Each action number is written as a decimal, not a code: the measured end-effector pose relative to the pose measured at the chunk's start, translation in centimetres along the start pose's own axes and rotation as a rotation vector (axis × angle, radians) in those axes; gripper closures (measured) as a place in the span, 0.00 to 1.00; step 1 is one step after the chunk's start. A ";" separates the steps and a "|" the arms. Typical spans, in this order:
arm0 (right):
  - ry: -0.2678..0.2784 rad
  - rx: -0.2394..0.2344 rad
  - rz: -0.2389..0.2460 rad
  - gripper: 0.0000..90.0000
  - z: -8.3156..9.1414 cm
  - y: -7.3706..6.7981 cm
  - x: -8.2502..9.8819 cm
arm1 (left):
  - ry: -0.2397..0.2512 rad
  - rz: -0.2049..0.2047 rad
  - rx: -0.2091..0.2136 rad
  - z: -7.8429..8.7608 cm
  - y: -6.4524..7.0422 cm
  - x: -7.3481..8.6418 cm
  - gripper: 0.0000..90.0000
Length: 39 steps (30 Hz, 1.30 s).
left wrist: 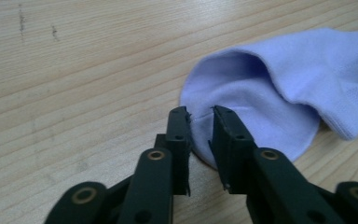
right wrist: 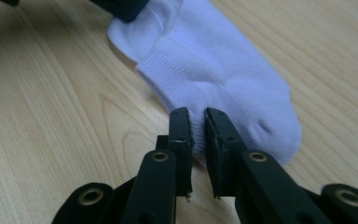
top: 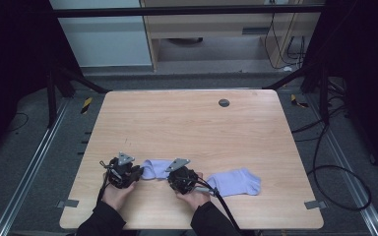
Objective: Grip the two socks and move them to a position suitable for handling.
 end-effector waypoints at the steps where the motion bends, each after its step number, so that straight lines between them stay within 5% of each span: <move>1: 0.014 -0.003 -0.010 0.91 0.2 0.0 -0.1 | -0.003 -0.004 0.003 0.1 0.0 0.0 0.91; 9: 0.142 -0.026 -0.104 0.91 2.2 0.6 -2.3 | 0.009 -0.017 0.038 0.5 0.4 -0.3 0.97; 15: 0.220 0.050 -0.213 0.90 2.3 2.5 -4.1 | 0.004 -0.043 0.047 0.7 0.7 -0.3 0.97; 29: 0.176 0.208 -0.281 0.88 -0.6 6.6 -5.2 | 0.008 -0.042 0.036 0.7 0.4 -0.3 0.96; 39: 0.174 0.261 -0.259 0.71 0.9 8.5 -5.6 | 0.052 0.007 0.000 1.5 -0.1 -0.4 0.75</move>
Point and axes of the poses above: each handheld gripper's, and its own axes: z roughly backward along the jaws, x roughly out of its underside, y roughly to its right, the point moved 6 cm from there along -z, roughly forward along the jaws, and after that the axes turned 5 degrees about -z, right-handed, at the moved point
